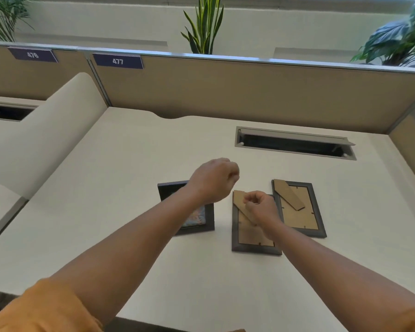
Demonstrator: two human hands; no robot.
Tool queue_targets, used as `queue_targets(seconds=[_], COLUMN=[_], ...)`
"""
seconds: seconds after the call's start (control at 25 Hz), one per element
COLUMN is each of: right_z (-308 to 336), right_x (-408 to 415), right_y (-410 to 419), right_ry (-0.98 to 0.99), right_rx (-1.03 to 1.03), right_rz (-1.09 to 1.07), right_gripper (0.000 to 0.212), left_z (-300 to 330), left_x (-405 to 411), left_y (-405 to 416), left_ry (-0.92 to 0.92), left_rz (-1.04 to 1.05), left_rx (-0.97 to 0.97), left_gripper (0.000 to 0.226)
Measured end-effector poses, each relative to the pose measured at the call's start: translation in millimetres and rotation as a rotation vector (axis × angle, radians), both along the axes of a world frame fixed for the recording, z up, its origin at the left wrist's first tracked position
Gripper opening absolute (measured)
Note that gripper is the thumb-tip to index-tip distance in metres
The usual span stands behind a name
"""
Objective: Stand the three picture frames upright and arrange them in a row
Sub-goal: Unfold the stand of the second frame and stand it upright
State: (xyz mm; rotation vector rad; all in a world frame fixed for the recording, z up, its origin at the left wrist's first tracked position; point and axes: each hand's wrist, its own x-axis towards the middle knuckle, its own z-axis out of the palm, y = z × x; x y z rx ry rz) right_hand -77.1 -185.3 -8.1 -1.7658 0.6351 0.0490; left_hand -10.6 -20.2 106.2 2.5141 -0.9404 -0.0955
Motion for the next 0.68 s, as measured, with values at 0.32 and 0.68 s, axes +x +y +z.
queue_targets(seconds=[0.32, 0.68], right_z=[-12, -26], right_x=[-34, -50], right_y=[-42, -54], right_ry=[0.197, 0.219], right_rx=[-0.137, -0.065], right_rz=[0.122, 0.261], right_gripper=[0.053, 0.066], left_z=[-101, -145], left_x=[-21, -31], left_y=[-56, -87], left_ry=[0.706, 1.134], left_rz=[0.342, 0.884], left_rx=[-0.105, -0.488], left_gripper=[0.037, 0.04])
